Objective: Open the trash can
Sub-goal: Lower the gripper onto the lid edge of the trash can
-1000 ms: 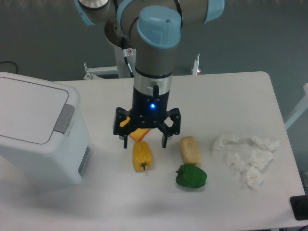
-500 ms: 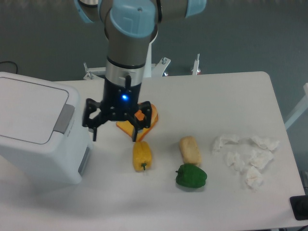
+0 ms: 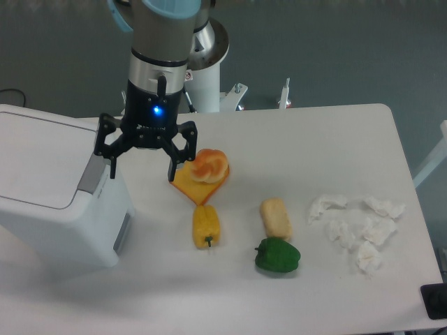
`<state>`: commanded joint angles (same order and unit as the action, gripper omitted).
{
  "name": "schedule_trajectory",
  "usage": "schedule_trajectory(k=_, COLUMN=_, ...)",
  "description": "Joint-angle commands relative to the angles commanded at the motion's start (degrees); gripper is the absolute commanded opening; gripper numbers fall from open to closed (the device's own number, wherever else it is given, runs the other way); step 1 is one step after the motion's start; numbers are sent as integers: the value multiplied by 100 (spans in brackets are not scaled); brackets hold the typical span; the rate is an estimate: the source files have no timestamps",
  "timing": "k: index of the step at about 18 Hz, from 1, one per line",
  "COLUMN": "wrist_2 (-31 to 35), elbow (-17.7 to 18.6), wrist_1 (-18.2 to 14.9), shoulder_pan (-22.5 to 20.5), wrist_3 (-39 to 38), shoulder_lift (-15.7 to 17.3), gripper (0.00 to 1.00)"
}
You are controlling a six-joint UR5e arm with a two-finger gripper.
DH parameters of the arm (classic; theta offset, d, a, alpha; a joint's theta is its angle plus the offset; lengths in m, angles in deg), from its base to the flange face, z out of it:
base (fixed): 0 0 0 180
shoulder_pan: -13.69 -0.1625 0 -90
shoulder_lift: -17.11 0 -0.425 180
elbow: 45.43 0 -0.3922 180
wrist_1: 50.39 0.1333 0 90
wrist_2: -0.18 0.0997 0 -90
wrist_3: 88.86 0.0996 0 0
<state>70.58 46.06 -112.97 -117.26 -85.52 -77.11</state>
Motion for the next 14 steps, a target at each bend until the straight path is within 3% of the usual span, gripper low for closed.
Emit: schedule_trajectory(k=14, wrist_2=9, elbow=-26, wrist_1=44, shoulder_pan=167, wrist_3=-62, shoulder_lift=-149, gripper=100)
